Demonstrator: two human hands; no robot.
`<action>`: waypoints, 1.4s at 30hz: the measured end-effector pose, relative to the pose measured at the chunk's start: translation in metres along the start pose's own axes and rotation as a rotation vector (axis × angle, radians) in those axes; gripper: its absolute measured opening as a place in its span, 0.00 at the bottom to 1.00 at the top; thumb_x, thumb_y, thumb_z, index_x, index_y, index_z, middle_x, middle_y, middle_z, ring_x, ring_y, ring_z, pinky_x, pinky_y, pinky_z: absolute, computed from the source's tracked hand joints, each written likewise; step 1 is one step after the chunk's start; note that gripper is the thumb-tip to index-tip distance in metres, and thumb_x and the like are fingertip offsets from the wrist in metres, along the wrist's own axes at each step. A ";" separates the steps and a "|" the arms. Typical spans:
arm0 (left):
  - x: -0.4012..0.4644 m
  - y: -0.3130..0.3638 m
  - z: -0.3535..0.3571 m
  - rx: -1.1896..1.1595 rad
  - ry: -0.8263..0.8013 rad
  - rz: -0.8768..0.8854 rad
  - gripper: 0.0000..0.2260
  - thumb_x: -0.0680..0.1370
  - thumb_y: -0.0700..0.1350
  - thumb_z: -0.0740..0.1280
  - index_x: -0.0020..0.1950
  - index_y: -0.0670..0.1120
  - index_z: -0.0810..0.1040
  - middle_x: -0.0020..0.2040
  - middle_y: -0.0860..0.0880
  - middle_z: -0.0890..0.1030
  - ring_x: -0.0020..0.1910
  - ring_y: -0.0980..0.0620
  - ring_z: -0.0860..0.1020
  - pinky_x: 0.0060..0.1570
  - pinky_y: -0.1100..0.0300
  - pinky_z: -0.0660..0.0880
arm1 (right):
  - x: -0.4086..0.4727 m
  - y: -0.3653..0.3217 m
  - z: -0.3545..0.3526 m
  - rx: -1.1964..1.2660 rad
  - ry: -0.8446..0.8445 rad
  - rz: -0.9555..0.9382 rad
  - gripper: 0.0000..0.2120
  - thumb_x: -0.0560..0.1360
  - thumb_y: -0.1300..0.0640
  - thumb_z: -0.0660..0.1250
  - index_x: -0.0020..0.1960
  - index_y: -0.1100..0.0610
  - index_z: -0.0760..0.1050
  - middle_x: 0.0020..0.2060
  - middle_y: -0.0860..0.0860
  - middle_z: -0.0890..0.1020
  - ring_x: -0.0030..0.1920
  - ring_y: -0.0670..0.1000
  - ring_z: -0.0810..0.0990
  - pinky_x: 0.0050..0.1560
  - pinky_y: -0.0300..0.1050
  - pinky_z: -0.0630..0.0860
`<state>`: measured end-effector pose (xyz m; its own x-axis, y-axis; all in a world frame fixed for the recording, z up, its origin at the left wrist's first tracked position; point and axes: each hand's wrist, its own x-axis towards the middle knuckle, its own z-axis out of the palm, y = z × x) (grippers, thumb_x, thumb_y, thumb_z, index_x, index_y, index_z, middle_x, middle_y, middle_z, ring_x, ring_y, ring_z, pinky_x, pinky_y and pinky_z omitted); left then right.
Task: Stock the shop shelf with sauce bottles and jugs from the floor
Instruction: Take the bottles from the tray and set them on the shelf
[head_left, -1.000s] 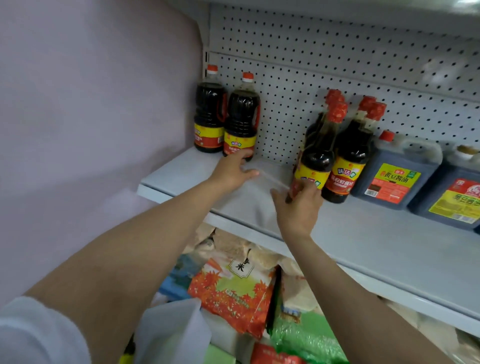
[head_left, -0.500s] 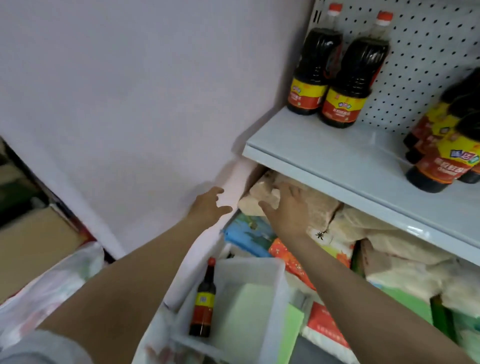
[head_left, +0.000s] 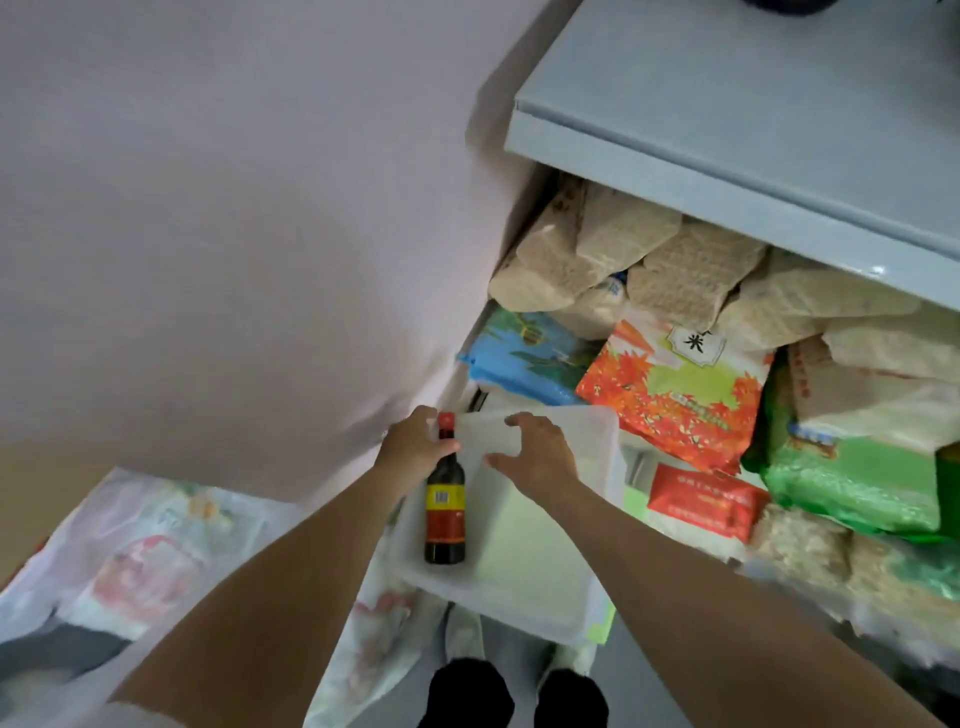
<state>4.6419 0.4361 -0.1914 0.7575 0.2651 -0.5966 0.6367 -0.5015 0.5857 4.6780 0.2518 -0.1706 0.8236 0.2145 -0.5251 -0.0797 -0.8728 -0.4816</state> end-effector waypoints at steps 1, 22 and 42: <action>0.005 -0.007 0.008 0.021 -0.023 -0.014 0.27 0.76 0.50 0.72 0.72 0.47 0.68 0.66 0.45 0.76 0.62 0.45 0.76 0.58 0.55 0.73 | 0.004 0.005 0.009 0.005 -0.015 0.014 0.30 0.74 0.45 0.72 0.72 0.50 0.67 0.68 0.52 0.72 0.70 0.53 0.68 0.63 0.47 0.71; 0.170 -0.106 0.140 0.016 -0.001 -0.321 0.26 0.77 0.57 0.69 0.66 0.41 0.71 0.60 0.42 0.80 0.57 0.41 0.79 0.46 0.54 0.73 | 0.098 0.096 0.146 0.083 -0.189 0.139 0.32 0.74 0.44 0.72 0.73 0.52 0.67 0.67 0.52 0.73 0.69 0.54 0.69 0.62 0.49 0.72; 0.089 -0.054 0.110 -0.136 -0.078 -0.065 0.17 0.72 0.52 0.76 0.56 0.51 0.74 0.53 0.48 0.82 0.51 0.47 0.81 0.47 0.56 0.77 | 0.040 0.119 0.116 0.151 -0.242 0.099 0.38 0.72 0.41 0.74 0.75 0.52 0.64 0.71 0.52 0.72 0.71 0.54 0.69 0.64 0.48 0.69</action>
<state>4.6597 0.3961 -0.3365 0.7040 0.2260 -0.6733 0.7017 -0.3677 0.6103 4.6363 0.2077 -0.3302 0.6514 0.2451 -0.7180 -0.2506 -0.8237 -0.5086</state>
